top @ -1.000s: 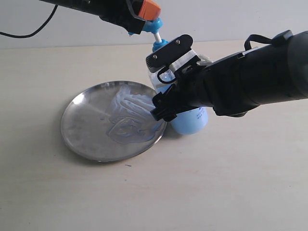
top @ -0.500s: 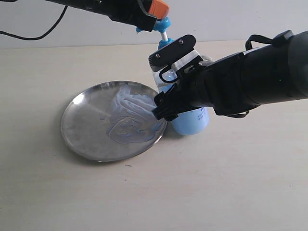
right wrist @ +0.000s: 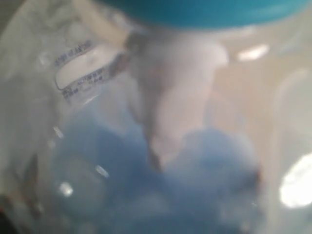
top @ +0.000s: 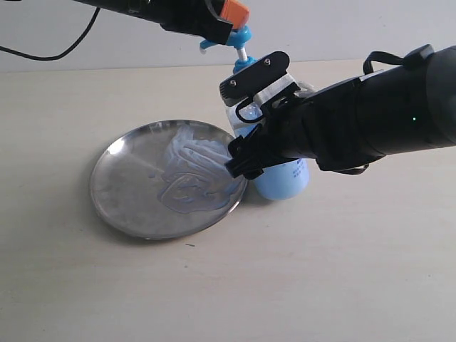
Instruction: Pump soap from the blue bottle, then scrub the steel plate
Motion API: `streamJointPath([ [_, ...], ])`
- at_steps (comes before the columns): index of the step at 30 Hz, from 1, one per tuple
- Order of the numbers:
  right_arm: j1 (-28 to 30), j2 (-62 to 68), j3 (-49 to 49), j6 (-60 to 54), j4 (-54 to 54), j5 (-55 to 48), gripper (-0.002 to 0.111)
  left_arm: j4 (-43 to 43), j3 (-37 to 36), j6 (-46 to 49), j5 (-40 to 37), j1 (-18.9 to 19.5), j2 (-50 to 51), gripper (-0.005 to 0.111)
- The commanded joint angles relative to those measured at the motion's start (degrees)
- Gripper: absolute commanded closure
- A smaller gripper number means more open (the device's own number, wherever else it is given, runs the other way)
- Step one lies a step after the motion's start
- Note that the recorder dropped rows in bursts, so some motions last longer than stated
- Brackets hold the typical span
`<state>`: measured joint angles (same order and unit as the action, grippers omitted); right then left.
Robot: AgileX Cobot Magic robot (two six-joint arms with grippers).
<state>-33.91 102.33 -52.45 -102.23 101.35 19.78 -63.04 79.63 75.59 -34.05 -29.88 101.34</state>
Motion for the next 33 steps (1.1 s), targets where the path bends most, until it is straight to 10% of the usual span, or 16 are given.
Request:
streamJointPath([
  [1,-0.1,-0.2,0.2,-1.7,-1.4,0.5,0.108,6.4,-2.8,-1.0,-4.3,-0.9,2.2,0.107],
  [33,-0.1,-0.2,0.2,-2.1,-1.4,0.5,0.108,5.2,-7.1,-1.1,-4.0,-0.9,4.7,0.107],
])
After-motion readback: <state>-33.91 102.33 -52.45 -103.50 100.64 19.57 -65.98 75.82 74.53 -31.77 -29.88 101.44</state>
